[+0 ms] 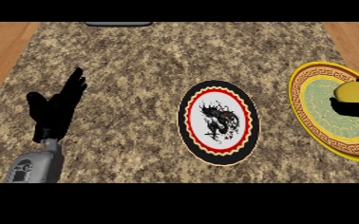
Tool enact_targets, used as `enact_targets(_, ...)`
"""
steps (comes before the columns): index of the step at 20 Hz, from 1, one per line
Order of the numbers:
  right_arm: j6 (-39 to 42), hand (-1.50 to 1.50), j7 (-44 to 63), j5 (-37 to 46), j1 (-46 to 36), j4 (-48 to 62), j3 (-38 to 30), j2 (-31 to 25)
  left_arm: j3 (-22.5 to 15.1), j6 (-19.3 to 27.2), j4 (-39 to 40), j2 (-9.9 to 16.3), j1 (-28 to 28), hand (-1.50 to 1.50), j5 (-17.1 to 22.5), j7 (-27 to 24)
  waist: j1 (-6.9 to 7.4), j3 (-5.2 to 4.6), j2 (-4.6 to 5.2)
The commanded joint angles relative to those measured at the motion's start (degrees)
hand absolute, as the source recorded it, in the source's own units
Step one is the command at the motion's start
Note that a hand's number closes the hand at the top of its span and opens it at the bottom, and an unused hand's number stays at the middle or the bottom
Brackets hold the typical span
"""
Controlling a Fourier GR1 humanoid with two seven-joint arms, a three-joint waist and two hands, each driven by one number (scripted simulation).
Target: Pick the lemon from the plate and place it in the plate
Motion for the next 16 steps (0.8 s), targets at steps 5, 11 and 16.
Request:
enact_targets(5,0.4,-1.5,-15.7,-6.2,-4.6,11.6,-2.7,-3.9,1.3,-1.7,-6.2,2.2,1.3,0.0,1.7,5.2,0.42,0.01,-0.06)
enact_targets(11,-2.0,-1.5,-29.8,-16.6,-3.9,0.2,-5.6,1.2,0.5,-0.1,-2.6,0.3,0.5,0.0,0.3,2.2,-0.52,0.04,-0.44)
enact_targets(16,3.8,-1.5,-22.8,-24.6,0.1,-12.8,-8.2,2.6,0.4,-0.3,-1.3,0.1,-1.4,0.0,0.4,4.0,-1.37,-0.1,-0.47)
